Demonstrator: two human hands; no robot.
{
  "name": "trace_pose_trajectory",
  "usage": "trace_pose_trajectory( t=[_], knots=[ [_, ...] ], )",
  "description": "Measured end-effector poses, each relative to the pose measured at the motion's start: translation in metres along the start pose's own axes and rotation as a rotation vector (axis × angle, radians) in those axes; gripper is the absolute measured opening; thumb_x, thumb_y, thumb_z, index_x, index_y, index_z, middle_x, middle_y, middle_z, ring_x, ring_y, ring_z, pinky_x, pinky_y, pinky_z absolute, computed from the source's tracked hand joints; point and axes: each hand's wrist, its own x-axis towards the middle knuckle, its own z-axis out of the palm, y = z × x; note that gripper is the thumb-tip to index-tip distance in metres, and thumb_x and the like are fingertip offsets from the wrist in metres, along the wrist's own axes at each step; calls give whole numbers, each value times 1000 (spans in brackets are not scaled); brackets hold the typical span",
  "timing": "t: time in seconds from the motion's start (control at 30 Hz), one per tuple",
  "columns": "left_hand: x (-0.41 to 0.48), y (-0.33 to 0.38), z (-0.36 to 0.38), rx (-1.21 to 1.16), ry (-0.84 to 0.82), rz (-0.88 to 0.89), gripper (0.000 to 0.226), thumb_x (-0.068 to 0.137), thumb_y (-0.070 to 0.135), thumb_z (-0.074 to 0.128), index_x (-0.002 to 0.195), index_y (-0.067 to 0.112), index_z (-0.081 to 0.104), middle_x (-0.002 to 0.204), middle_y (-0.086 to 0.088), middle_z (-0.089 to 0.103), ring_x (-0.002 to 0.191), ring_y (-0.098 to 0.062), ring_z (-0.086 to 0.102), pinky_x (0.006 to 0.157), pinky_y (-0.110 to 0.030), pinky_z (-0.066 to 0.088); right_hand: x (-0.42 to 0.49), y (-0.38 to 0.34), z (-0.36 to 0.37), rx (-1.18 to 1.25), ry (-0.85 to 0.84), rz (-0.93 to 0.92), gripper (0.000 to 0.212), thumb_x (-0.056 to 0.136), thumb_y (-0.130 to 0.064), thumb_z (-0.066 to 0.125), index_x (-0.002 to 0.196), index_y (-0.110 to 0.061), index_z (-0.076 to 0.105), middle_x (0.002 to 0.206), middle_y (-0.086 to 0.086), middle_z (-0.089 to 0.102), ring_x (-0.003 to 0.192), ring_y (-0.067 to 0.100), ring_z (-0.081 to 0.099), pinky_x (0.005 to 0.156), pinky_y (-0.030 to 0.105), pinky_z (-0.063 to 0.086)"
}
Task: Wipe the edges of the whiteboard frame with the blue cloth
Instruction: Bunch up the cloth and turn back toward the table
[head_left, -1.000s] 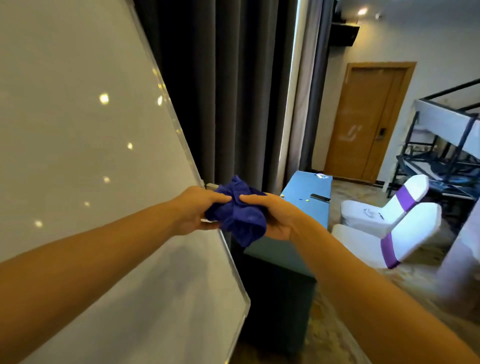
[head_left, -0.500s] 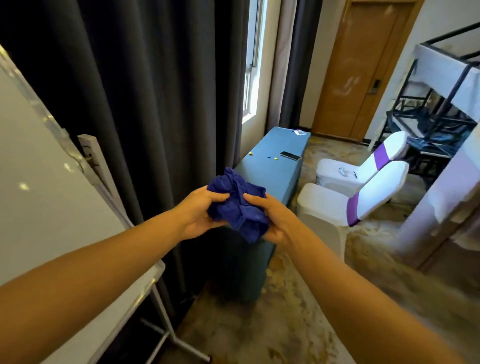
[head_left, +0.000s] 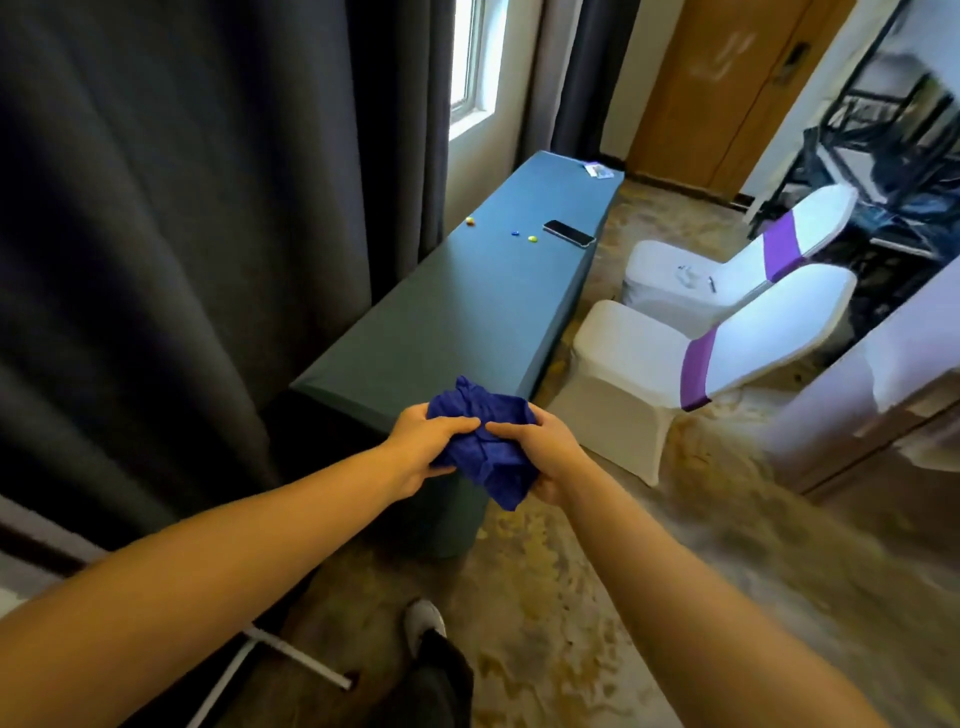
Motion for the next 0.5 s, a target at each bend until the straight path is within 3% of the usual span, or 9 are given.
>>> trace_pose_trajectory(
  t=[0.17,0.3,0.4,0.5],
  knots=[
    [114,-16,32,-72,33,-119,23,80,15,76,100,23,67,100,-2,74,90,-22,69,70,-39,57,116,-13,-42,-22,54,151,31,83,8,68,111,-6,67,110,21,72,102,39,69,90,52,56],
    [162,-26,39,-138,154,-218,23,80,15,77,99,23,67,102,-3,73,86,-20,69,57,-31,54,188,-19,-51,-107,42,257,37,79,9,72,110,-10,68,109,18,73,99,37,70,89,51,57],
    [182,-31,39,-216,282,-286,29,80,13,77,106,18,67,106,-7,72,90,-23,68,61,-34,55,230,-21,-46,-288,-48,325,47,79,2,76,122,-13,65,113,13,70,100,34,70,89,51,57],
    [193,-42,38,-333,461,-345,23,80,10,76,99,19,67,109,-12,71,92,-28,67,66,-37,55,270,-18,-34,-467,-238,379,47,80,1,75,123,-15,64,116,11,69,98,32,70,80,45,61]
  ],
)
